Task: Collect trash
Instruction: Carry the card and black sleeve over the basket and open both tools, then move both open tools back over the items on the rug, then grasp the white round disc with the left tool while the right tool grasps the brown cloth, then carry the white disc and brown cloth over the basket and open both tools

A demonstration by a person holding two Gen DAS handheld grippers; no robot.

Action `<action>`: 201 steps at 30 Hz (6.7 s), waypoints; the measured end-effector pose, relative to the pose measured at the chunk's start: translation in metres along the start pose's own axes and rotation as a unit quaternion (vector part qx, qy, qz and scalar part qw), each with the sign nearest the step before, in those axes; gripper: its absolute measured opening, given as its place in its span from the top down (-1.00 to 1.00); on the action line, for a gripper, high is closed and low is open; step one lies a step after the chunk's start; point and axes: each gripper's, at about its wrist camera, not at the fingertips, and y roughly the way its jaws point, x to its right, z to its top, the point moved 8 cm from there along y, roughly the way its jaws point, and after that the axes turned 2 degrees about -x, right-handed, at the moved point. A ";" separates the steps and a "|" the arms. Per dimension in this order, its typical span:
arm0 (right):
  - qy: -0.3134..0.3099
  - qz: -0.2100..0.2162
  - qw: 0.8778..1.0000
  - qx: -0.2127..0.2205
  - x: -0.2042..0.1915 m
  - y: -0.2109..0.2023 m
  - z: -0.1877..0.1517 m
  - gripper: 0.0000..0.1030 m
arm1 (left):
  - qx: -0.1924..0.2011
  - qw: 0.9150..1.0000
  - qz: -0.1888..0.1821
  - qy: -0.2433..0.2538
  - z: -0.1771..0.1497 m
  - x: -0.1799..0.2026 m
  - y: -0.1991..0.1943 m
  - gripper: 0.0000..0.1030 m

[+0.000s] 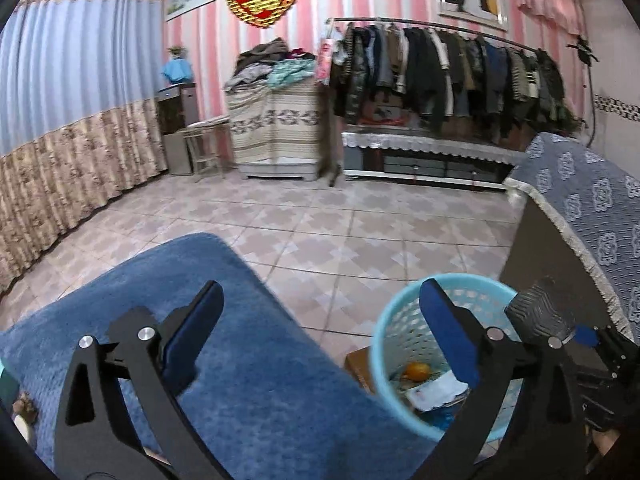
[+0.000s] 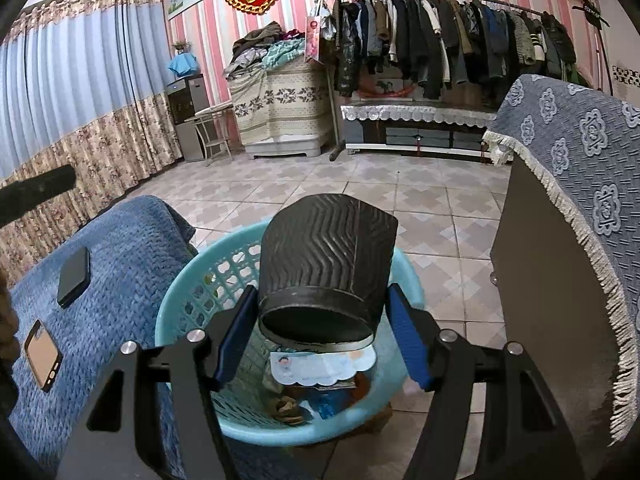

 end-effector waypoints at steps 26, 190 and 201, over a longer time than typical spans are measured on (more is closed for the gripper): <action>-0.007 -0.021 1.000 0.003 -0.046 0.004 0.006 -0.84 | -0.022 0.993 0.089 -0.074 -0.069 -0.130 -0.070 -0.89; -0.011 -0.050 0.999 0.012 0.063 -0.025 0.005 0.00 | -0.055 0.989 -0.126 0.059 -0.044 0.108 0.069 -0.58; -0.024 -0.027 0.999 0.008 0.040 -0.011 0.005 0.00 | -0.022 0.997 -0.077 0.005 -0.029 0.038 0.047 -0.81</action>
